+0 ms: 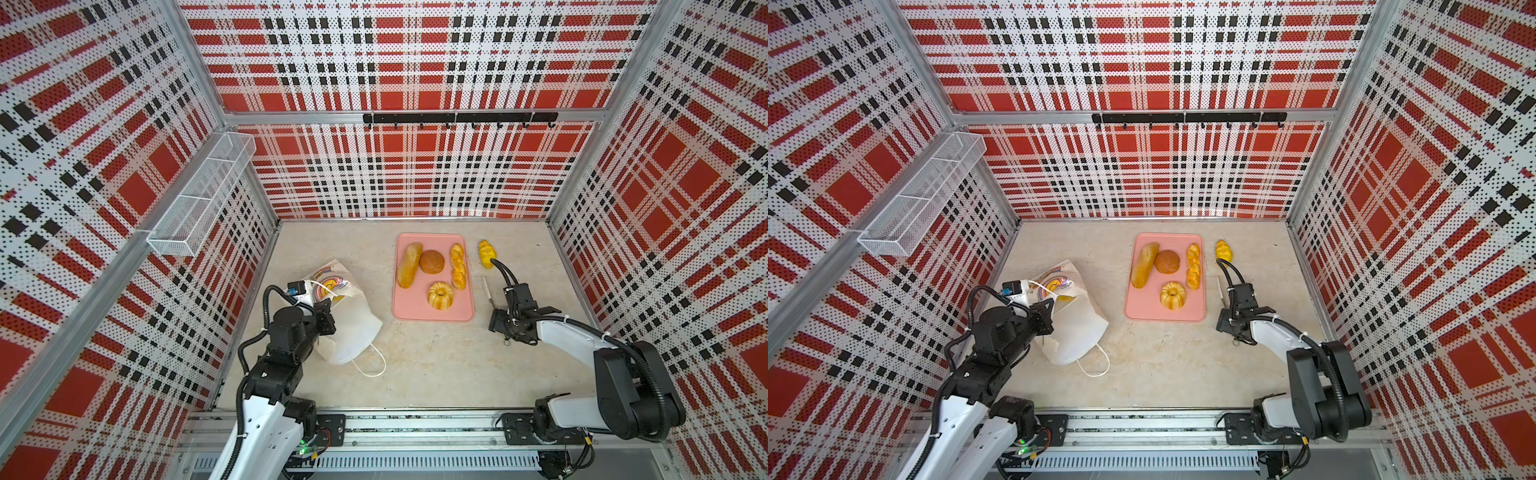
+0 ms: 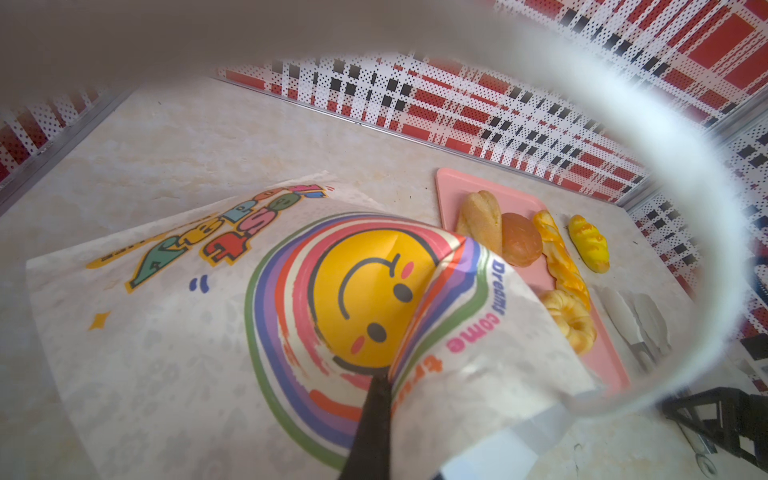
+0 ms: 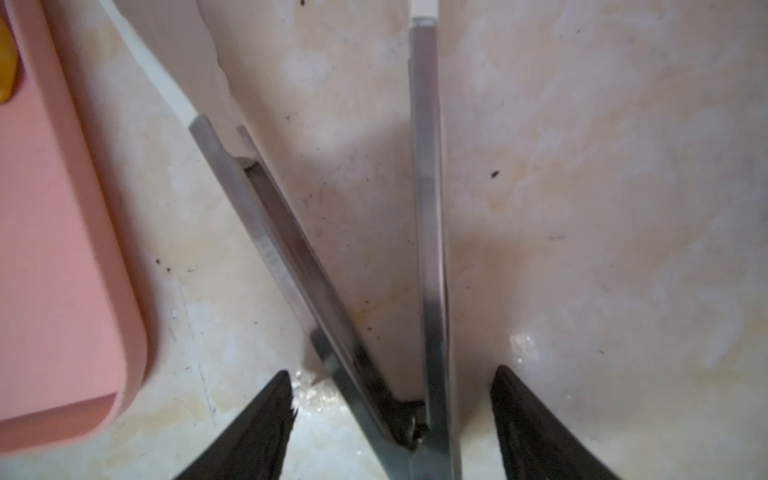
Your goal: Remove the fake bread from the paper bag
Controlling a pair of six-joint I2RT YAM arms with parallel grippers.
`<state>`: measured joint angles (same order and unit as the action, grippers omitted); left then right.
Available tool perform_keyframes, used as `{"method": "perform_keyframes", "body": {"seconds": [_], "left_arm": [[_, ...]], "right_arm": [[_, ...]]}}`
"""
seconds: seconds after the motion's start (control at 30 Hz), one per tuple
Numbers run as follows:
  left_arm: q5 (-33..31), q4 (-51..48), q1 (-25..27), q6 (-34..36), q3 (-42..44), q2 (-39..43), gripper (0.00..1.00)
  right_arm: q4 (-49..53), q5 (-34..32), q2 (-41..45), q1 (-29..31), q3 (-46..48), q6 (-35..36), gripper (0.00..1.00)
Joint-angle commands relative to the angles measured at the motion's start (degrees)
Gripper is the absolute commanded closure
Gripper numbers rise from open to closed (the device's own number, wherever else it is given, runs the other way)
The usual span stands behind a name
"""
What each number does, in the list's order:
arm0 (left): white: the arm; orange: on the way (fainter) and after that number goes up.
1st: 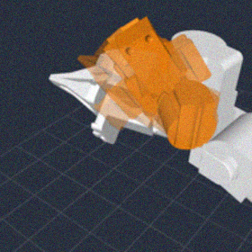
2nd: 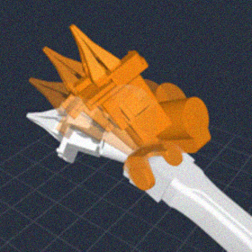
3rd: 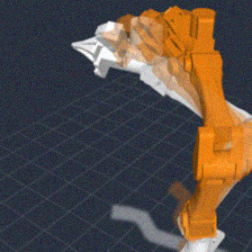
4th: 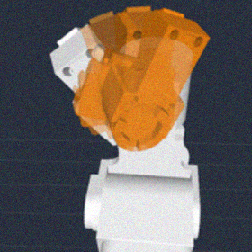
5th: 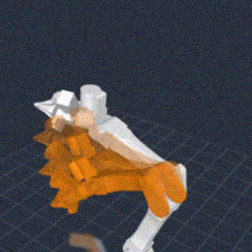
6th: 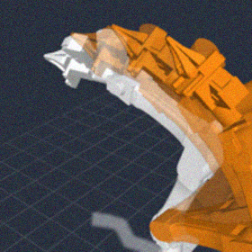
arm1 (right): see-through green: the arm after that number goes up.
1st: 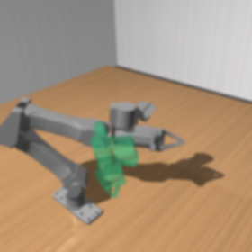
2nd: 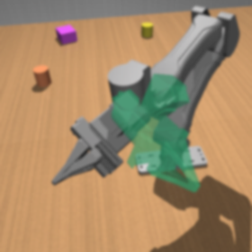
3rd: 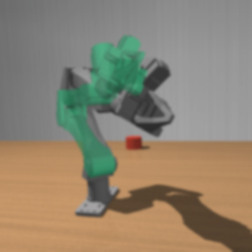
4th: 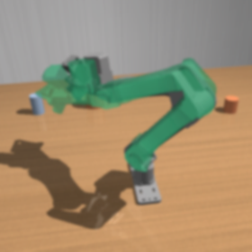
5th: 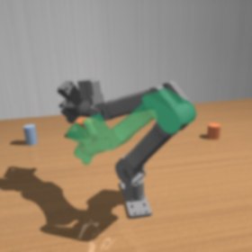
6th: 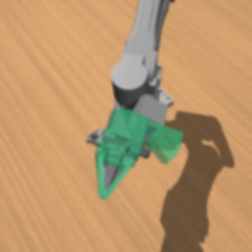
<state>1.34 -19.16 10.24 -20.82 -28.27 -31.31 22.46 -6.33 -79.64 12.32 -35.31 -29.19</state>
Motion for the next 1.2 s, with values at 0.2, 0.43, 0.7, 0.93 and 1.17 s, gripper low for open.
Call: {"method": "perform_keyframes", "body": {"seconds": [0.2, 0.43, 0.7, 0.93, 1.17], "left_arm": [[1.00, 1.00, -0.71, -1.33, 0.54, -0.92, 1.00], [1.11, 1.32, -0.69, -1.24, 0.53, -1.17, 1.00], [1.48, 1.67, -0.67, -1.31, 0.72, -1.64, 1.00], [1.65, 2.10, -0.72, -1.33, 0.52, -2.44, 1.00], [1.73, 2.26, -0.83, -1.33, 0.41, -3.18, 1.00]], "right_arm": [[-3.91, 3.41, -2.44, 2.10, -1.62, -3.86, 0.42], [-3.50, 3.95, 0.97, 2.45, -1.59, -7.43, 0.42], [-3.97, -2.86, 0.61, 4.47, -1.10, -3.39, 0.43], [-5.35, -10.45, -1.45, 7.06, -0.65, -0.10, 0.46], [-8.08, -14.70, -1.16, 10.10, 0.15, -2.27, 0.46]]}}
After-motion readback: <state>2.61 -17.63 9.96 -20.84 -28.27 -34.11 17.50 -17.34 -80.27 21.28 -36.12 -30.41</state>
